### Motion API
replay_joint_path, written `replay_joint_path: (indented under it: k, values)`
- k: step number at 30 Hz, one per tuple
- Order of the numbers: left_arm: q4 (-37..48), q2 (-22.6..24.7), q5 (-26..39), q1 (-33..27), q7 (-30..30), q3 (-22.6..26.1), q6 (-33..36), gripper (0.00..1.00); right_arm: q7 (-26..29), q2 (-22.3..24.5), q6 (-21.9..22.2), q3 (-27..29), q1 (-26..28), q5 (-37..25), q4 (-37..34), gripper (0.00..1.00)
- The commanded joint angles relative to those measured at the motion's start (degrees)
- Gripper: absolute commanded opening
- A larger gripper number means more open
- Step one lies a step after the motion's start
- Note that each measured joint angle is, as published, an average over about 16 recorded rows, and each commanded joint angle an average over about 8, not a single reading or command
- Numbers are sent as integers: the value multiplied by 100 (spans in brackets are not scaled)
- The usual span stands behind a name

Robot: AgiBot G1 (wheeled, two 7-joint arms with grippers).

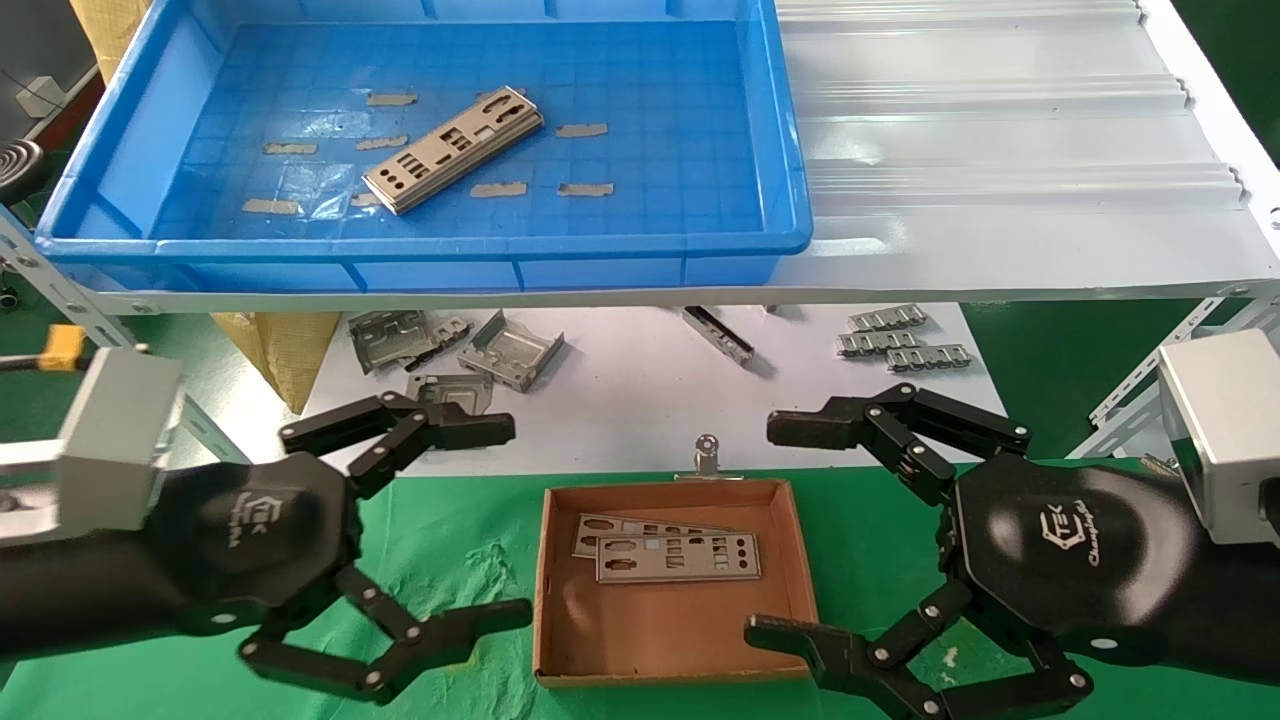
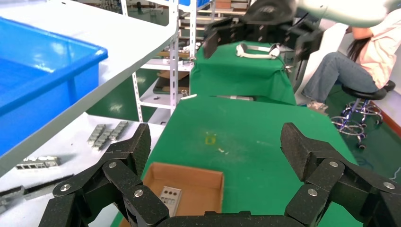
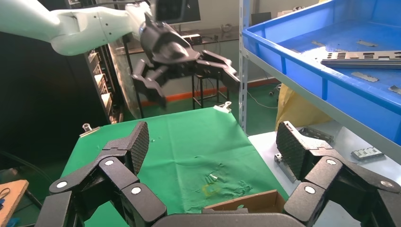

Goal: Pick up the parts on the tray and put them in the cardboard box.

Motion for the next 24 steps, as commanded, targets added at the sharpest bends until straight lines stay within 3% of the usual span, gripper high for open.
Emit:
replay_joint_path:
  k: [1, 11, 24]
  values:
    - [-121, -106, -72, 66, -92, -95, 40, 100, 0, 0, 0, 0, 0, 0, 0, 100]
    - [-589, -515, -356, 319, -426, -461, 197, 100, 0, 0, 1, 0, -1, 1, -1, 100]
    - [-578, -507, -356, 318, -418, -455, 193, 100, 0, 1, 1, 1, -1, 2, -2, 100]
